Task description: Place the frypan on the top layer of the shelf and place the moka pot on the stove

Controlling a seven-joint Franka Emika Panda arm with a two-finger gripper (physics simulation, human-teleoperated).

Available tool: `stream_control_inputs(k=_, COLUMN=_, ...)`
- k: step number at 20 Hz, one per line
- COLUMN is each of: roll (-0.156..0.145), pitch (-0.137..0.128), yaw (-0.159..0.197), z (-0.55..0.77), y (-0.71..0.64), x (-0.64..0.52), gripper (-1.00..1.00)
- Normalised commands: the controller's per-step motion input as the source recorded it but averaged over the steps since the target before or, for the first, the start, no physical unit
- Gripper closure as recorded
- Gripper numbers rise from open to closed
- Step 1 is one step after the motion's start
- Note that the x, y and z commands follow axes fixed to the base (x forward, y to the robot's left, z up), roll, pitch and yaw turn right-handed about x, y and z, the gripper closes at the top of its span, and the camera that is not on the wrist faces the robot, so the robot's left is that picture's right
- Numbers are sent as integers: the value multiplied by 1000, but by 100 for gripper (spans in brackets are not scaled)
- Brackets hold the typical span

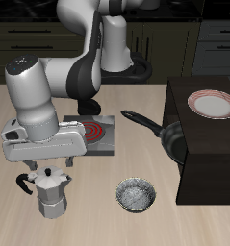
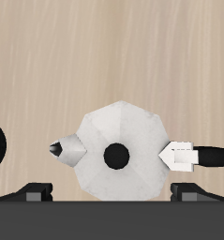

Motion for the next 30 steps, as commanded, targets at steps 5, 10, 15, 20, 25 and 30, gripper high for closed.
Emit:
stream_control_inputs(k=5, roll=8, pitch=-1, yaw=-11, z=74, y=82, x=-34, gripper=-100)
stream_control_inputs(k=10, roll=-16, pitch=9, yaw=4, z=-53, y=-107, x=13, gripper=-100)
stream_control_inputs(k=15, roll=-21, pitch=16, yaw=20, z=-74, y=-122, x=19, gripper=-100)
stream_control_inputs(k=20, roll=-12, pitch=16, yaw=10, z=-92, y=-48, x=10, gripper=-100)
stream_control_inputs(k=25, roll=-10, pitch=41, yaw=10, z=-263, y=-26, x=76, gripper=-100)
stream_control_inputs(k=30, roll=4, pitch=22, yaw=11, z=-140, y=-29, x=-11, gripper=-100)
